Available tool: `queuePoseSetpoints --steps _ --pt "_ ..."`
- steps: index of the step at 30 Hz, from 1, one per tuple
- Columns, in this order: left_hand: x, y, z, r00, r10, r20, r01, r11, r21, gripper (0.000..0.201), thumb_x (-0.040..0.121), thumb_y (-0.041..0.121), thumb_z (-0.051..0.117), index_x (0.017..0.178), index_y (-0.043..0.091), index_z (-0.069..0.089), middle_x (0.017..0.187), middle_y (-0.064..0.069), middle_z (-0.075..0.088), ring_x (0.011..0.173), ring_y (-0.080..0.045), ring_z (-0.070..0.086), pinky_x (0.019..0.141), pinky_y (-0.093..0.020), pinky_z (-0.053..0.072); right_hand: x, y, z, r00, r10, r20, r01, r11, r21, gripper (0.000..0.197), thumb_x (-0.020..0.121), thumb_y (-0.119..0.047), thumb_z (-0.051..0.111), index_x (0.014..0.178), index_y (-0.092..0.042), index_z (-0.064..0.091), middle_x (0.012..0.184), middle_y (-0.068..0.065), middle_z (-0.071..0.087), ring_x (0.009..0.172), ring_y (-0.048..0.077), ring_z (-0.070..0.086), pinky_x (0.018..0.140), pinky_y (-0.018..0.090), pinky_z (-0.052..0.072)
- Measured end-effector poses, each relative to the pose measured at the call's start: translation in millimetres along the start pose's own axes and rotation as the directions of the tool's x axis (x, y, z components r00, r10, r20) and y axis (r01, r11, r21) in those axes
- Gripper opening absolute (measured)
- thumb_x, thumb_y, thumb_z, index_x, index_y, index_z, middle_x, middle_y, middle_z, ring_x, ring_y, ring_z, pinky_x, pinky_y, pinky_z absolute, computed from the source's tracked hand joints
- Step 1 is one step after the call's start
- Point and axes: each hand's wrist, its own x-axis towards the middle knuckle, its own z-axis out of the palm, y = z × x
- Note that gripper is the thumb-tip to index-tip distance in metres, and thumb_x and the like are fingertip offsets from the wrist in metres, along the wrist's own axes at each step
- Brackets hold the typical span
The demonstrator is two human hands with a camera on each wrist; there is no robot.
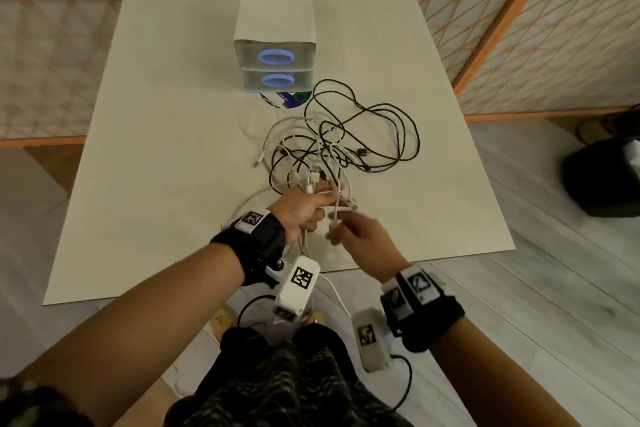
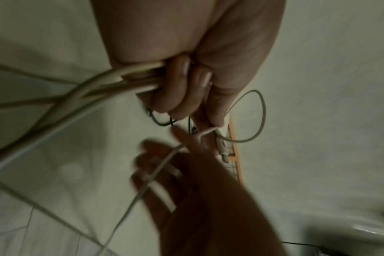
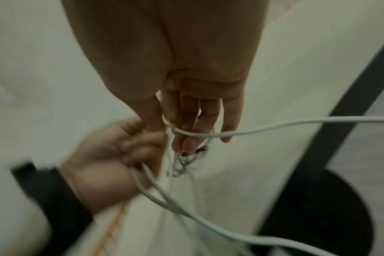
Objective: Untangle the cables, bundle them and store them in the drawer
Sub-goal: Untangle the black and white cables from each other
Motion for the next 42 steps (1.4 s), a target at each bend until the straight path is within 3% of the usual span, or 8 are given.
queuePoseSetpoints --steps 6,11,15,19,25,30,36,42 --pt "9 21 -2 0.996 -0.040 -0.074 0.015 0.951 -0.309 0.019 0.098 0.018 0.045 0.080 0.017 0.051 0.077 0.004 0.068 0.029 0.000 0.024 0.027 -0.012 0.015 -4 -14 4 0.990 -0.075 -0.121 0.075 0.997 -0.004 0.023 0.095 -0.018 0.043 0.082 -0.015 0.062 0.053 -0.006 0.044 0.054 0.016 0.042 0.058 0.036 0.042" --pt "20 49 -33 0.952 0.039 -0.305 -0.143 0.934 -0.327 0.028 0.101 0.020 0.038 0.078 0.018 0.053 0.071 0.003 0.063 0.028 -0.001 0.025 0.027 -0.012 0.016 -47 16 -3 0.982 -0.012 0.188 0.039 0.989 -0.140 0.022 0.094 -0.015 0.045 0.084 -0.020 0.064 0.064 -0.008 0.056 0.059 0.004 0.051 0.061 0.017 0.042" --pt "11 48 -41 0.966 0.087 -0.243 -0.105 0.992 -0.064 0.017 0.098 0.023 0.046 0.084 0.021 0.056 0.098 -0.002 0.066 0.040 -0.002 0.037 0.030 -0.012 0.021 -38 20 -12 0.987 0.049 0.154 -0.053 0.998 0.026 0.021 0.094 -0.013 0.047 0.108 -0.018 0.061 0.070 -0.005 0.057 0.066 0.009 0.053 0.069 0.026 0.048" --pt "-6 17 -37 0.891 -0.012 -0.454 0.120 0.970 0.211 0.031 0.097 0.038 0.045 0.092 0.011 0.061 0.086 -0.005 0.060 0.046 -0.010 0.035 0.039 -0.020 0.024 -22 -9 -25 0.995 -0.077 -0.071 0.091 0.972 0.215 0.024 0.097 -0.019 0.044 0.092 -0.027 0.066 0.059 -0.013 0.043 0.058 0.003 0.042 0.061 0.022 0.043" --pt "-33 19 -18 0.999 -0.036 0.014 0.038 0.931 -0.363 0.045 0.100 0.040 0.032 0.090 0.008 0.061 0.085 -0.002 0.073 0.029 -0.001 0.026 0.027 -0.011 0.016 -32 13 -6 0.995 -0.085 0.046 0.079 0.991 0.112 0.022 0.096 -0.017 0.046 0.083 -0.022 0.063 0.061 0.004 0.040 0.059 0.018 0.037 0.058 0.029 0.034" --pt "-27 39 -18 0.993 0.068 -0.101 -0.092 0.960 -0.263 0.026 0.101 0.024 0.037 0.086 0.016 0.056 0.075 0.004 0.063 0.030 -0.001 0.024 0.030 -0.012 0.014 -41 52 -3 0.970 0.151 0.191 -0.090 0.952 -0.293 0.017 0.094 -0.024 0.047 0.093 -0.022 0.064 0.078 -0.005 0.062 0.077 0.014 0.060 0.076 0.029 0.047" --pt "-29 1 2 0.997 0.003 -0.078 0.003 0.996 0.086 0.019 0.097 0.031 0.046 0.096 0.023 0.063 0.079 0.004 0.058 0.041 -0.004 0.038 0.034 -0.013 0.019 0 -13 7 0.997 -0.043 0.069 0.044 0.999 -0.015 0.021 0.094 -0.026 0.049 0.110 -0.018 0.059 0.089 -0.001 0.067 0.085 0.013 0.061 0.079 0.026 0.045" --pt "-23 24 -16 0.992 0.051 -0.118 -0.087 0.944 -0.318 0.017 0.094 0.030 0.049 0.104 0.024 0.062 0.080 0.009 0.070 0.035 -0.002 0.021 0.032 -0.012 0.014 -25 8 14 0.990 -0.059 0.132 0.079 0.985 -0.156 0.020 0.093 -0.011 0.043 0.091 -0.012 0.063 0.063 -0.002 0.060 0.062 0.016 0.057 0.067 0.024 0.047"
